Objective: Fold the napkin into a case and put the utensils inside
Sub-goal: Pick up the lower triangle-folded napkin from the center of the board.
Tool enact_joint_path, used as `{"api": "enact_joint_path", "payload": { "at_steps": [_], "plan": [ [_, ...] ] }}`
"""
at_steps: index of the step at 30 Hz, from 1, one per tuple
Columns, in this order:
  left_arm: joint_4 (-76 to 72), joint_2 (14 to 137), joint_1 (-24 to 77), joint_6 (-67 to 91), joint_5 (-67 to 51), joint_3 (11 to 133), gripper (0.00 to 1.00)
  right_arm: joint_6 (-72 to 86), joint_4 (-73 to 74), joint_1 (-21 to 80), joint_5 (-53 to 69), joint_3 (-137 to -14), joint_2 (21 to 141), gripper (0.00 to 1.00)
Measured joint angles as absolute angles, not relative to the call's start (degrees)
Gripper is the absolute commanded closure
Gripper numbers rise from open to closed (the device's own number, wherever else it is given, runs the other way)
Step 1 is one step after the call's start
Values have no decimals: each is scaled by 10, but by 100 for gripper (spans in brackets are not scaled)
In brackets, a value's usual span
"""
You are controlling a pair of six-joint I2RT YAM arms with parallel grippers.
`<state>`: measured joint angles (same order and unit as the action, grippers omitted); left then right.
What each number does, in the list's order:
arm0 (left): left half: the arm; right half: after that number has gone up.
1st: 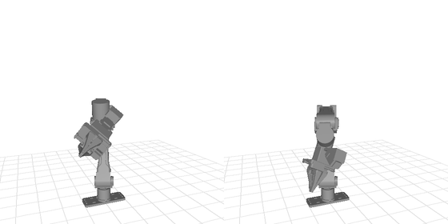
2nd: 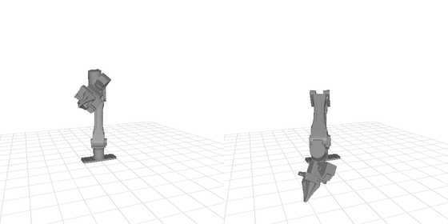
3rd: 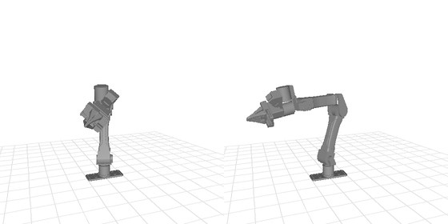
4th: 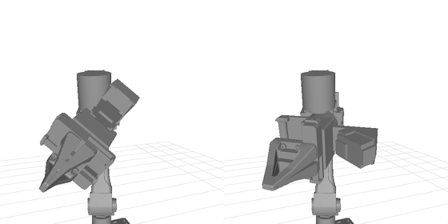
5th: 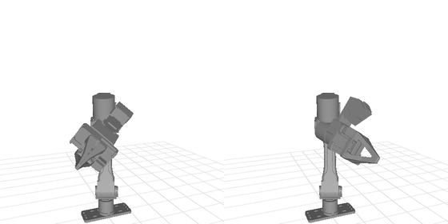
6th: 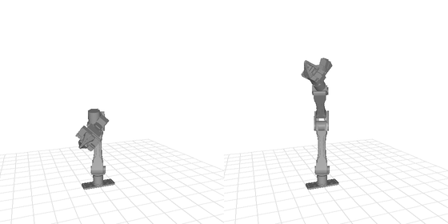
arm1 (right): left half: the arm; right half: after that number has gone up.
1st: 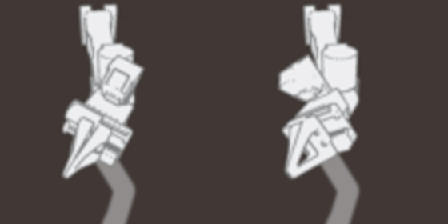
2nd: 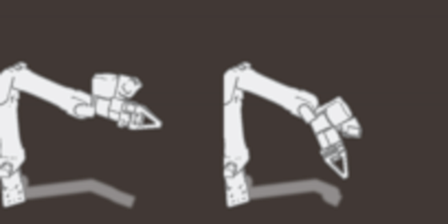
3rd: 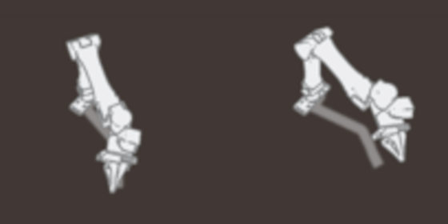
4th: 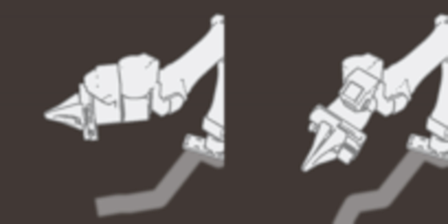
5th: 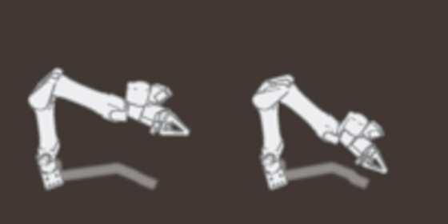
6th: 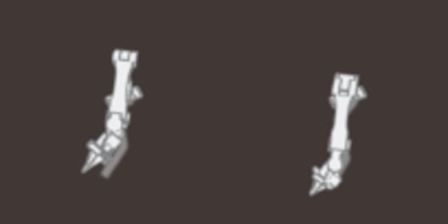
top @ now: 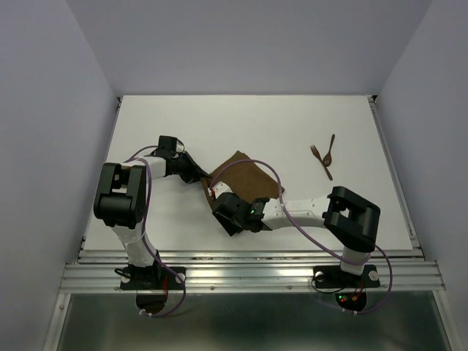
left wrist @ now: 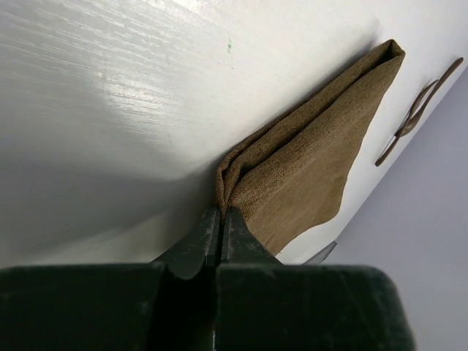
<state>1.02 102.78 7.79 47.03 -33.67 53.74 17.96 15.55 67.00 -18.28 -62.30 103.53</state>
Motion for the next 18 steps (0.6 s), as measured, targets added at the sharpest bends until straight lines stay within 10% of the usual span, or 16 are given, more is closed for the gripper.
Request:
{"api": "enact_joint_path", "payload": {
  "at_steps": [18],
  "plan": [
    [11, 1028, 78, 470, -334, 537, 100, 178, 156, 682, -193, -623, 1035, 36]
  ]
}}
